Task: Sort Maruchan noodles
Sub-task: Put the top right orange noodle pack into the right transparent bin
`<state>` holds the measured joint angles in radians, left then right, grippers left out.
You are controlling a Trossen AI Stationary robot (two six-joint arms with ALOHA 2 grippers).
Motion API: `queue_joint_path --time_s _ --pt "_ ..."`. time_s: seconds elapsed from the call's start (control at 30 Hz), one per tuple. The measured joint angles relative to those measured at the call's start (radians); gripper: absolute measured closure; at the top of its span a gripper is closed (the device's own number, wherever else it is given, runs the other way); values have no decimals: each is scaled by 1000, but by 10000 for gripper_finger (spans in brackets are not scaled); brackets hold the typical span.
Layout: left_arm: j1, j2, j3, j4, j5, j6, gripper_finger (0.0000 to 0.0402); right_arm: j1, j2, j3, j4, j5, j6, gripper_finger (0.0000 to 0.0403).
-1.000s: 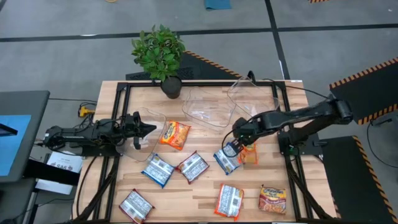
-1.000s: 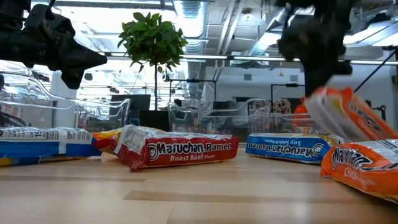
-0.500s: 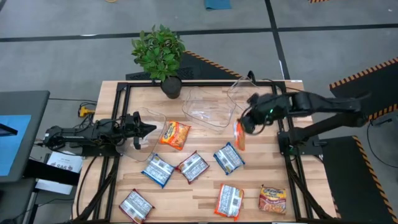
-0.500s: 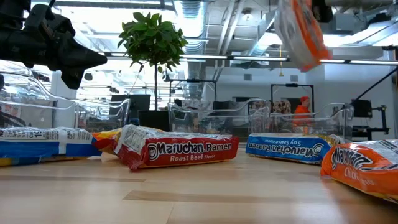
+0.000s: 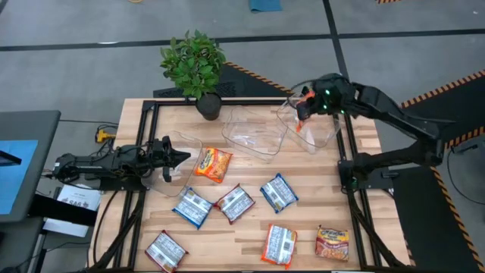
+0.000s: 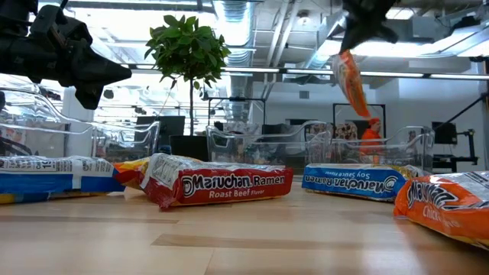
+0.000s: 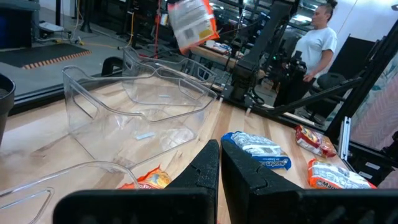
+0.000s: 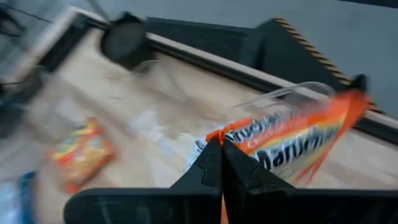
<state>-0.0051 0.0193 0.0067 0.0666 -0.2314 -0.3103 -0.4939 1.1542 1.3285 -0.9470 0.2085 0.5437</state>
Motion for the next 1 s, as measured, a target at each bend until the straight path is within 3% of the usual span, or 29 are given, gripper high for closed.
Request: queue_joint_path --time_s 0.43,0.77,1.0 --pt "0 0 0 0 0 0 401 -169 209 -1 6 34 -114 386" --pt "0 0 0 0 0 0 401 -183 241 -1 -53 25 -125 386" --pt "0 0 0 0 0 0 401 -207 241 -38 -69 25 -6 386"
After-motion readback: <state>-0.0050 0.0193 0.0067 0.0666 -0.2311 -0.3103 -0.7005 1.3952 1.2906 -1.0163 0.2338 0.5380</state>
